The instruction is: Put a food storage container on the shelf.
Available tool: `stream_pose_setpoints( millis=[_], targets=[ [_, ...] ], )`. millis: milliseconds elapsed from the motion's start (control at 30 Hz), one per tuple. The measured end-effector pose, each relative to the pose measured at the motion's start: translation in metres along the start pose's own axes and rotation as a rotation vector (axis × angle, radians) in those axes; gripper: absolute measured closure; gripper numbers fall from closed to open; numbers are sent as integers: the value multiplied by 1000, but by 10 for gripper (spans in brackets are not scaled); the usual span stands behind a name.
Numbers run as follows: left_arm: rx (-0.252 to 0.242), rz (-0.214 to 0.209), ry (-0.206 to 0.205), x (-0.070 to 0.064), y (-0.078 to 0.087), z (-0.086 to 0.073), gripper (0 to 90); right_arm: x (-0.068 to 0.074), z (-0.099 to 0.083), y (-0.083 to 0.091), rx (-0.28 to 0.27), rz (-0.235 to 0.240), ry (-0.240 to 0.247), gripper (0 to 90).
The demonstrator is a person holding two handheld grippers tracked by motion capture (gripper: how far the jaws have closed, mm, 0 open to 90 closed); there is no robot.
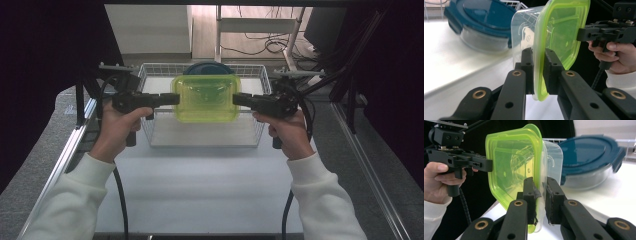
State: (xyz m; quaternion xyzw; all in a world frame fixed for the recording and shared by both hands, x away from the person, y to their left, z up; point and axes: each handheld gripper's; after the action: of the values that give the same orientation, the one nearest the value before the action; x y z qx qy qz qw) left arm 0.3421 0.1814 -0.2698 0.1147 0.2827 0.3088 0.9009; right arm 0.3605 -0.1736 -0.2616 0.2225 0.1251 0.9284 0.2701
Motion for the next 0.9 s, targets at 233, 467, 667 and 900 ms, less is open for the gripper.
stream_pose_setpoints(
  millis=[233, 467, 667, 900],
  targets=[
    [-3, -9, -7, 5, -2, 31, 806, -6, 27, 1, -16, -3, -2, 793],
    [15, -22, 34, 26, -8, 53, 806, -16, 51, -12, 0, -28, -21, 794],
    [30, -26, 100, 50, -25, 64, 805, -38, 65, -30, 33, -41, -67, 794],
    [29, -23, 177, 72, -46, 70, 802, -76, 67, -53, 64, -35, -201, 783]
  ],
)
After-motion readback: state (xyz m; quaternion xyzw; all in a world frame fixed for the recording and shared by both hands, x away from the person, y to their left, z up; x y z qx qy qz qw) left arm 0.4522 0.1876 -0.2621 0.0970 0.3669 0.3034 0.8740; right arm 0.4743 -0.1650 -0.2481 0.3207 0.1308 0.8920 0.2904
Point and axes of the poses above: each handheld gripper's, and its own axes: y roughly backward along the jaws, z roughly out of its top, x roughly to its left, and after that the axes turned 1 degree about z, right-handed
